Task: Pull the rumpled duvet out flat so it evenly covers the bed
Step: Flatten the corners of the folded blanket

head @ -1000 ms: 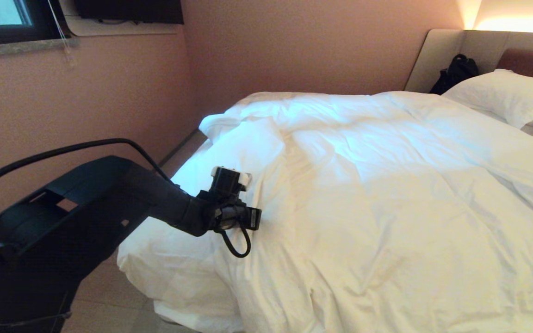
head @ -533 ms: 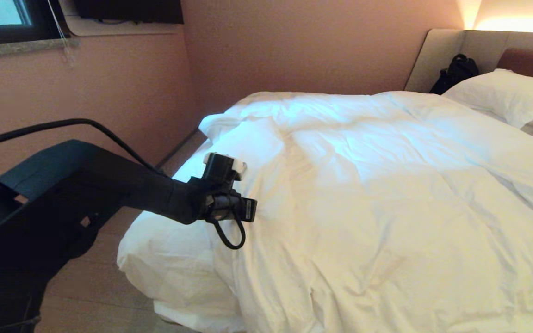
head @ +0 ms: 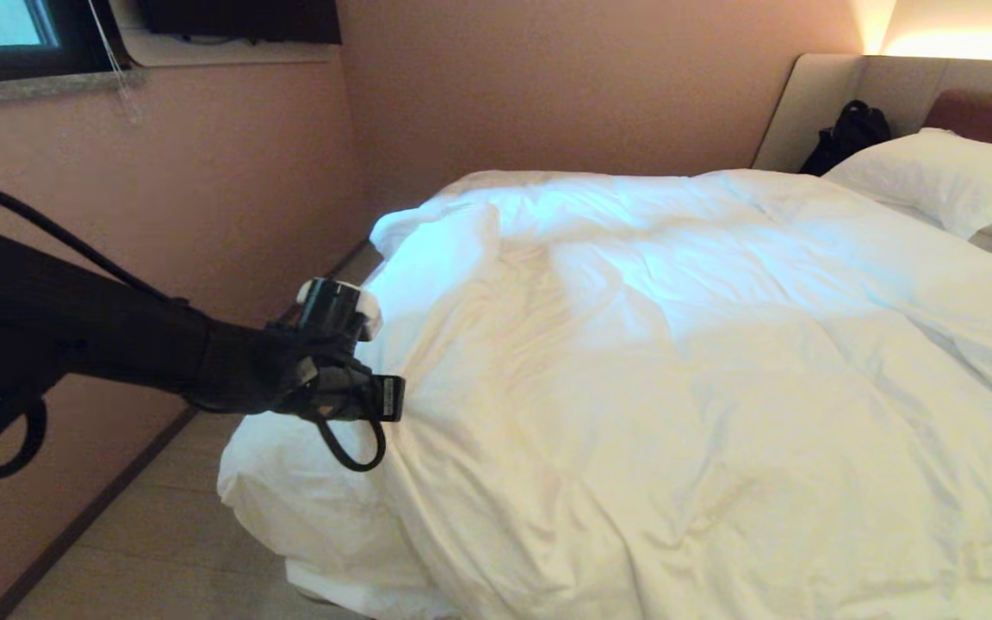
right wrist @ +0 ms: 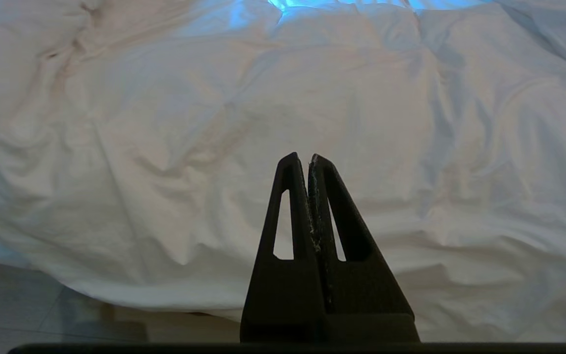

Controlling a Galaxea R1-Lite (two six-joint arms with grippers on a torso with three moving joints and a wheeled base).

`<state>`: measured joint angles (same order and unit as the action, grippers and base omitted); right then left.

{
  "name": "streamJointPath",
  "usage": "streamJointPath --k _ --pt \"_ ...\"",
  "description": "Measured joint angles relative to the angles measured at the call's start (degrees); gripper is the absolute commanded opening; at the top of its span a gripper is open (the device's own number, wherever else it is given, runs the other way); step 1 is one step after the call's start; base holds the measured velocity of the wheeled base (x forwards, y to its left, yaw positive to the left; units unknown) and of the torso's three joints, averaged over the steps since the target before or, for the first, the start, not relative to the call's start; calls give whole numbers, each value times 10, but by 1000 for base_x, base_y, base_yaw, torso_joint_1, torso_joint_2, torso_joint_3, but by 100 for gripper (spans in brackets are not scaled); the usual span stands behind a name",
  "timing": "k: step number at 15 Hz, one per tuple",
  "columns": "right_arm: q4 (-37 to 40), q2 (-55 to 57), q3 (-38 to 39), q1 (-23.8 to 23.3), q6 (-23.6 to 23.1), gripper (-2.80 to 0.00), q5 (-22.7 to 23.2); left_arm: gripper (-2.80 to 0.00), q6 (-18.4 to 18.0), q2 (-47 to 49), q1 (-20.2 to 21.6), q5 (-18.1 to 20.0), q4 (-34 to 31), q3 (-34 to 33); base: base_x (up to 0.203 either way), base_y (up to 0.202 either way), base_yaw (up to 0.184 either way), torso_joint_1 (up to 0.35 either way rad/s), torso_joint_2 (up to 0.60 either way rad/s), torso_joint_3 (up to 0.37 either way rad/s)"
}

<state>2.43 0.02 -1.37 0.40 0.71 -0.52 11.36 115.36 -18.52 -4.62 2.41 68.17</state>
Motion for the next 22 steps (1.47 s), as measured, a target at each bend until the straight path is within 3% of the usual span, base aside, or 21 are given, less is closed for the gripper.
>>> streamJointPath --k 5,11,13,16,22 --pt "0 0 0 0 0 -280 0 -280 24 -71 1 4 3 -140 0 0 0 0 0 0" --pt "0 0 0 0 0 -280 0 -280 54 -106 -22 5 7 -222 0 0 0 0 0 0" --pt "0 0 0 0 0 -280 0 -280 54 -99 -34 4 39 -238 0 0 0 0 0 0" --pt "0 0 0 0 0 -280 0 -280 53 -85 -46 1 63 -233 0 0 0 0 0 0" --pt "0 0 0 0 0 -280 0 -280 40 -59 -48 -2 61 -121 0 0 0 0 0 0"
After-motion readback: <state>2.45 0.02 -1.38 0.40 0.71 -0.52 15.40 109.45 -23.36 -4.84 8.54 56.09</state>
